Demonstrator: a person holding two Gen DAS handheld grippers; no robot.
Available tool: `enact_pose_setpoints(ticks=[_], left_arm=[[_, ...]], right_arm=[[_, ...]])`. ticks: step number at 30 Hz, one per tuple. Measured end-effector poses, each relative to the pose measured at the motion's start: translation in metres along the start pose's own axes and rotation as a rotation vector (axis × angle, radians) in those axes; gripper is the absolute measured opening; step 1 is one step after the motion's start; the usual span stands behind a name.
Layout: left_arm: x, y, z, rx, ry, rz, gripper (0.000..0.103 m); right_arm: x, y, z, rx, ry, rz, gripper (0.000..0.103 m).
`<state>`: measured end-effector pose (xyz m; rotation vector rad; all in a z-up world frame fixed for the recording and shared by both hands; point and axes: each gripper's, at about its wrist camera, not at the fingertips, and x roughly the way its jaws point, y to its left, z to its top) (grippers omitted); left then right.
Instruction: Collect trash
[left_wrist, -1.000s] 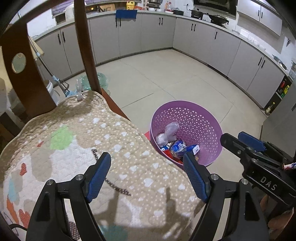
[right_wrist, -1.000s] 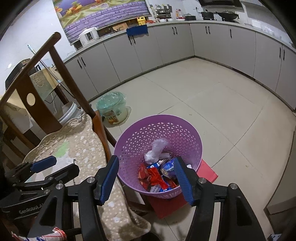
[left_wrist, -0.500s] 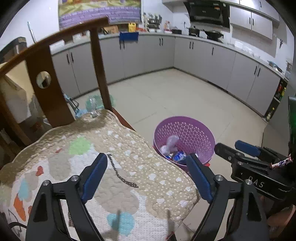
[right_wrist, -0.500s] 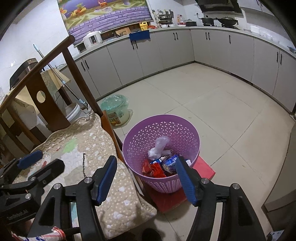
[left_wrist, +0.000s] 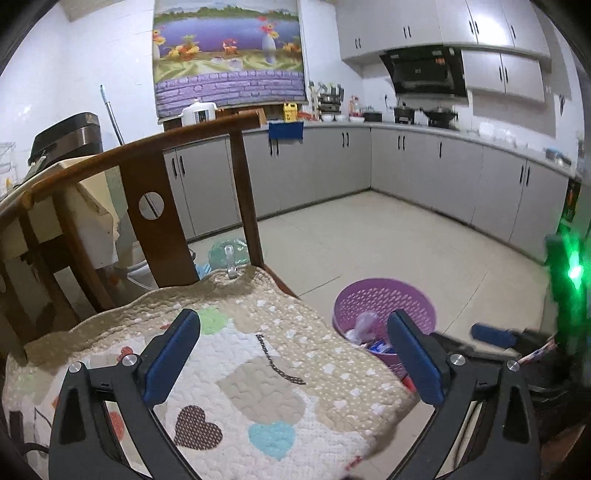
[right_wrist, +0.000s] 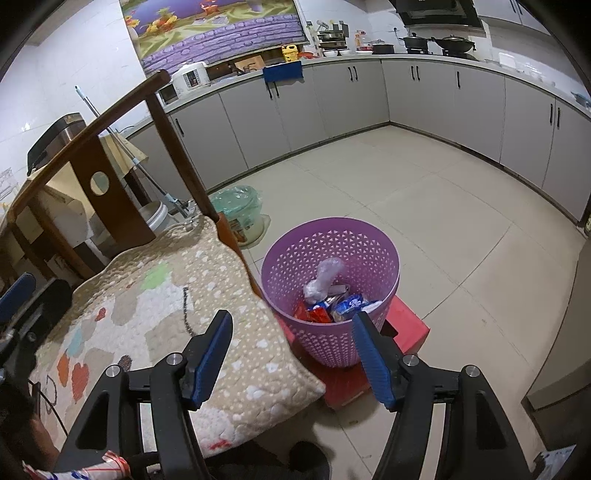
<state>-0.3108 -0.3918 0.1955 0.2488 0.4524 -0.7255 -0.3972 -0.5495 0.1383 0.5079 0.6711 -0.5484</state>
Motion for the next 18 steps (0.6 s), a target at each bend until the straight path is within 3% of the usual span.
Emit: enact_pose_setpoints(ticks=[9, 13, 18], left_arm=[[-0.055, 0.002, 0.008, -0.005, -0.103, -0.041, 0.103], [-0.062, 0.002, 0.008, -0.032, -0.053, -0.087, 0.103], [-0.051, -0.014, 0.000, 0.020, 0.033, -0.041, 0.103]], right_arm=[[-0.027, 0.005, -0.019, -0.003, -0.015, -0.016, 0.075], [-0.039, -0.001, -0.021, 0.010, -0.031, -0.031, 0.076], [-0.051, -0.009, -0.023, 0.019, -0.050, -0.060, 0.078]])
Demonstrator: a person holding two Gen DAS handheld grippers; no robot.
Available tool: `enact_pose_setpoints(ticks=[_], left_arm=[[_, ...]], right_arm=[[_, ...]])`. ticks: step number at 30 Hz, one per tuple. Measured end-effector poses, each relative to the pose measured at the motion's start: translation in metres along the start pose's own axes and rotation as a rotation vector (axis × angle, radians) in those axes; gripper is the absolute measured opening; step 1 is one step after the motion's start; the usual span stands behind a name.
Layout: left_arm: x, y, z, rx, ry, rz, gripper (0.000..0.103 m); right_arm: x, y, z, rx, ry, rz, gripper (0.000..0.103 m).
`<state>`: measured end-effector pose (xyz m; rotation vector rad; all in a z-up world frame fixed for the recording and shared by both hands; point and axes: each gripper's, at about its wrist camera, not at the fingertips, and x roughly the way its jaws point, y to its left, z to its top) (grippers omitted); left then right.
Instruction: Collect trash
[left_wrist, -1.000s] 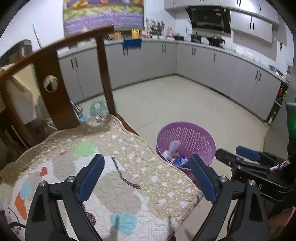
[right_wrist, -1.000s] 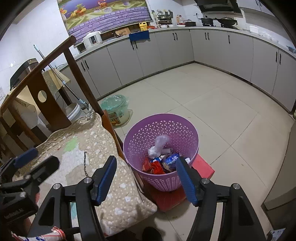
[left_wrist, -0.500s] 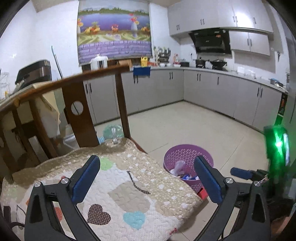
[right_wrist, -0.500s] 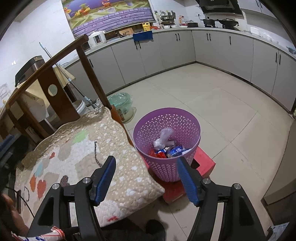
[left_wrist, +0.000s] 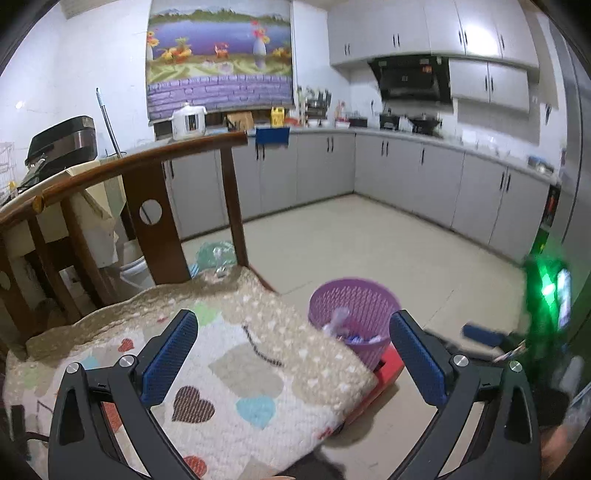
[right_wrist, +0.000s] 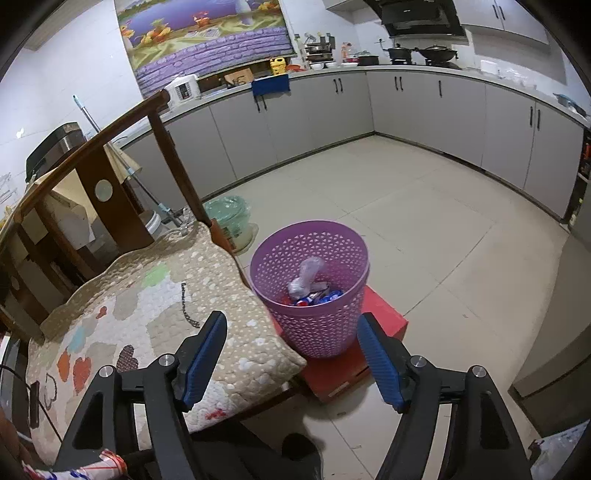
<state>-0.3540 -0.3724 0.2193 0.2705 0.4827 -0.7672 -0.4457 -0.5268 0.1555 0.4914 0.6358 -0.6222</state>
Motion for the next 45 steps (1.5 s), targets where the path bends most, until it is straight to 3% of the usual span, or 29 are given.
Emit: enact_pose_setpoints(ticks=[6, 16, 36, 45], left_arm=[[0.023, -0.018, -0.014, 0.034, 0.123, -0.023, 0.103], [0.047, -0.037, -0.023, 0.061, 0.215, -0.051, 0.103], [0.089, -0.035, -0.034, 0.041, 0.338, -0.057, 0.103], [0.108, -0.030, -0.024, 0.034, 0.342, -0.057, 0.103]], right_arm=[[-0.004, -0.013, -0.001, 0.010, -0.009, -0.033, 0.078], [-0.001, -0.034, -0.009, 0.035, 0.003, -0.058, 0.079], [0.024, -0.036, -0.013, 0.014, 0.057, -0.067, 0.079], [0.036, -0.038, -0.004, 0.010, 0.072, -0.060, 0.079]])
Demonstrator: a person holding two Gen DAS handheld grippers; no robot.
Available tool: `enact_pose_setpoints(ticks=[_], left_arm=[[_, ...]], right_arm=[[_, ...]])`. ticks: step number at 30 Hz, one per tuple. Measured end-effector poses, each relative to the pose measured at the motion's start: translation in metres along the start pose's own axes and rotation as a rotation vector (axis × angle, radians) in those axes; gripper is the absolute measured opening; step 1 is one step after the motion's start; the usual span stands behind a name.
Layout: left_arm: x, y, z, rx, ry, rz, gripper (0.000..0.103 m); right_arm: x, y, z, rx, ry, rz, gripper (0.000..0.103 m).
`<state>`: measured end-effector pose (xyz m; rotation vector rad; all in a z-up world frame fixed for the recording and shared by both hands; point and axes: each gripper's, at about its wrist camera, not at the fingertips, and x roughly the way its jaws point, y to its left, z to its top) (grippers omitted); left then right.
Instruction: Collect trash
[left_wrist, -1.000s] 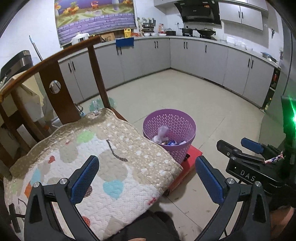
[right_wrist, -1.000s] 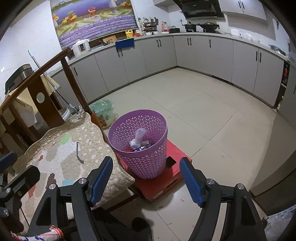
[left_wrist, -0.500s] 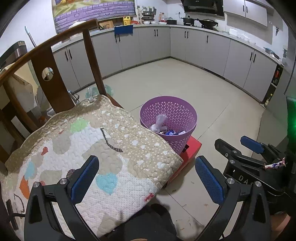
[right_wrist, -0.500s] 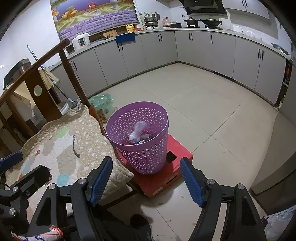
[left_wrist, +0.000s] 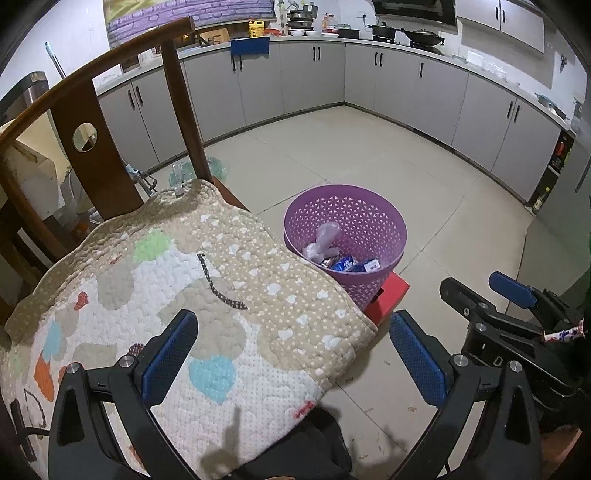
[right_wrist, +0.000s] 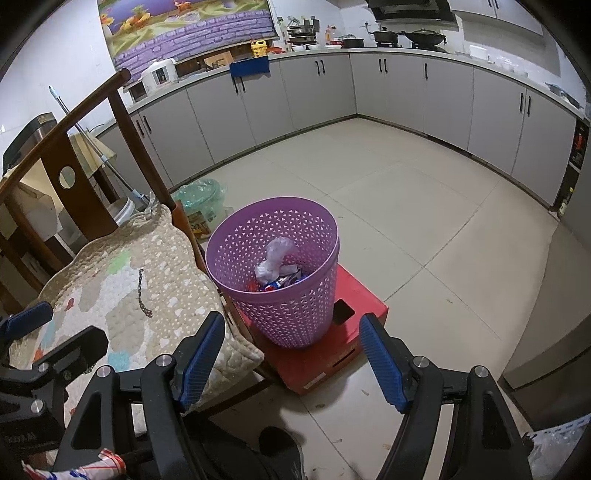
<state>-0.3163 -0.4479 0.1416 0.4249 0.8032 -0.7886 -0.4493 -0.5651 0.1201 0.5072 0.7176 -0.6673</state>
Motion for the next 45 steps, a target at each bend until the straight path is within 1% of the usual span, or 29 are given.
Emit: enact_pose_setpoints(ticks=[6, 12, 21, 34, 45], left_arm=[[0.009, 0.006, 0.012, 0.019, -0.015, 0.023, 0.103], [0.018, 0.012, 0.021, 0.026, -0.014, 0.020, 0.103], [0.027, 0.017, 0.029, 0.019, 0.003, -0.020, 0.103], [0.035, 0.023, 0.036, 0.012, 0.008, -0.036, 0.103], [0.048, 0.021, 0.045, 0.006, 0.026, -0.047, 0.103]], right_arm=[[0.006, 0.004, 0.011, -0.020, -0.001, -0.002, 0.079], [0.014, 0.008, 0.019, -0.026, 0.001, -0.005, 0.080], [0.017, 0.015, 0.024, -0.044, 0.001, -0.015, 0.080], [0.021, 0.019, 0.030, -0.048, 0.000, -0.019, 0.081], [0.024, 0.006, 0.033, -0.014, 0.000, -0.050, 0.081]])
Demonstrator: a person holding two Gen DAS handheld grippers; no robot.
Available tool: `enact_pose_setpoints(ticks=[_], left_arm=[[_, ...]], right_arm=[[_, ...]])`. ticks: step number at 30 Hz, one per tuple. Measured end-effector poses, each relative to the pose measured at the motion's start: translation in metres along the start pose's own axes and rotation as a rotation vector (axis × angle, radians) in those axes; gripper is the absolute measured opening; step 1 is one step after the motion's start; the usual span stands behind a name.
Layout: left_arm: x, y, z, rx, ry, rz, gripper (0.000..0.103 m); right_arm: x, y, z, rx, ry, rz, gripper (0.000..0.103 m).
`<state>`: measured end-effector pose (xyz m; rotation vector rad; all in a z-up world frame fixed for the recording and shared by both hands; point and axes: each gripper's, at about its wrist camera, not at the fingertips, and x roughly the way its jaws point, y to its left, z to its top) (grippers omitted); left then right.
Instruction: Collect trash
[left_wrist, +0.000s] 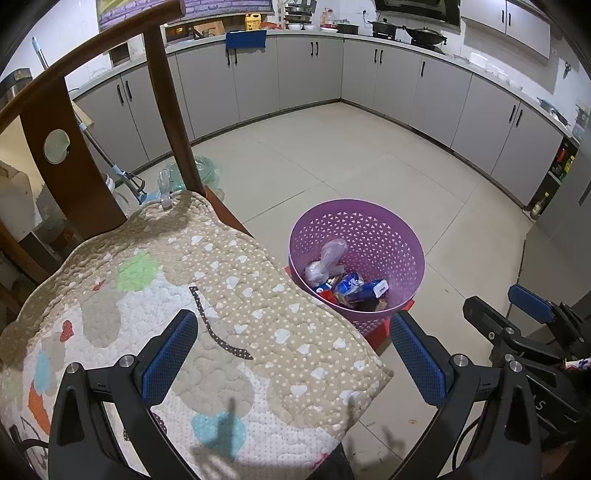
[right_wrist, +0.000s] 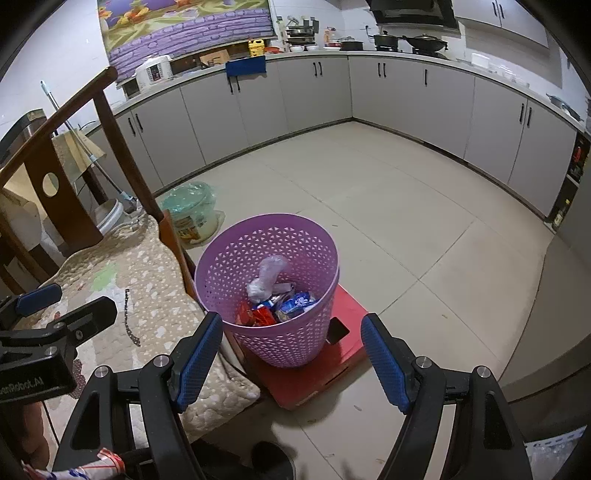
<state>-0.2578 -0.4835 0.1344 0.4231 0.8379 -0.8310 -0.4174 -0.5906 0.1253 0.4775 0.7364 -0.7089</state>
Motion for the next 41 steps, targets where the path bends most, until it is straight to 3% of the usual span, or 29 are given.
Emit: enact_pose_setpoints(ticks=[41], left_arm=[[0.033, 0.003, 0.014, -0.020, 0.051, -0.032, 0.103]], right_arm=[[0.005, -0.003, 0.000, 0.015, 0.028, -0.051, 0.081]])
